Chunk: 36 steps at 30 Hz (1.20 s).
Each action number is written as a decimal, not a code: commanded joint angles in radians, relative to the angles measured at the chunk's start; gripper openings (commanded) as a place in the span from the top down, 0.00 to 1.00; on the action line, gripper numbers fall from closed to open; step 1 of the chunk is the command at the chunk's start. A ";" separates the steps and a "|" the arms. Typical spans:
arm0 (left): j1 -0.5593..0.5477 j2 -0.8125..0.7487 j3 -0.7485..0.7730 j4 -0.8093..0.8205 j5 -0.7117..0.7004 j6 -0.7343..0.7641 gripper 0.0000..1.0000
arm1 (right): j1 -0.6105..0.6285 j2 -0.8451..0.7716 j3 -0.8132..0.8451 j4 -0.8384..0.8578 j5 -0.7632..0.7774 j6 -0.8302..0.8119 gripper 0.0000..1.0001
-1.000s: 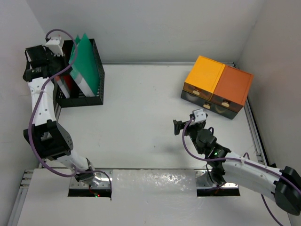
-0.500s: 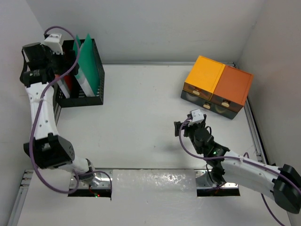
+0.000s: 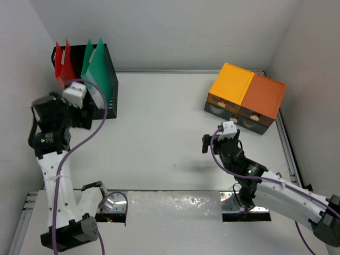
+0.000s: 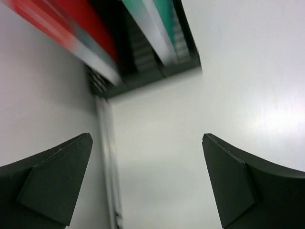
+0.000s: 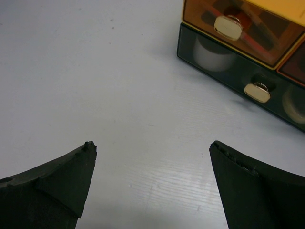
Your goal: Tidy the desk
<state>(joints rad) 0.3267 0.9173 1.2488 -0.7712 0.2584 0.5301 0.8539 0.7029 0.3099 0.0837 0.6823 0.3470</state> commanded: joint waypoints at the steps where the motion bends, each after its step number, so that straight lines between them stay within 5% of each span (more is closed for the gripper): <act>1: -0.006 -0.012 -0.208 -0.089 -0.005 0.111 0.01 | -0.001 -0.084 0.023 -0.178 0.046 0.073 0.01; 8: -0.005 -0.197 -0.685 0.126 -0.037 0.209 0.00 | -0.001 -0.302 -0.023 -0.410 0.074 0.161 0.01; 12: -0.005 -0.224 -0.824 0.225 -0.082 0.219 0.00 | -0.001 -0.382 -0.046 -0.536 0.143 0.251 0.01; 21: -0.005 -0.222 -0.868 0.291 -0.030 0.220 0.00 | -0.001 -0.376 -0.055 -0.657 0.223 0.470 0.01; 36: 0.020 -0.320 -0.907 0.303 0.013 0.252 0.00 | -0.001 -0.449 -0.066 -0.661 0.177 0.437 0.01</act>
<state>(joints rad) 0.3340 0.6209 0.3492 -0.5068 0.2371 0.7609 0.8532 0.3031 0.2558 -0.6136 0.8619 0.8093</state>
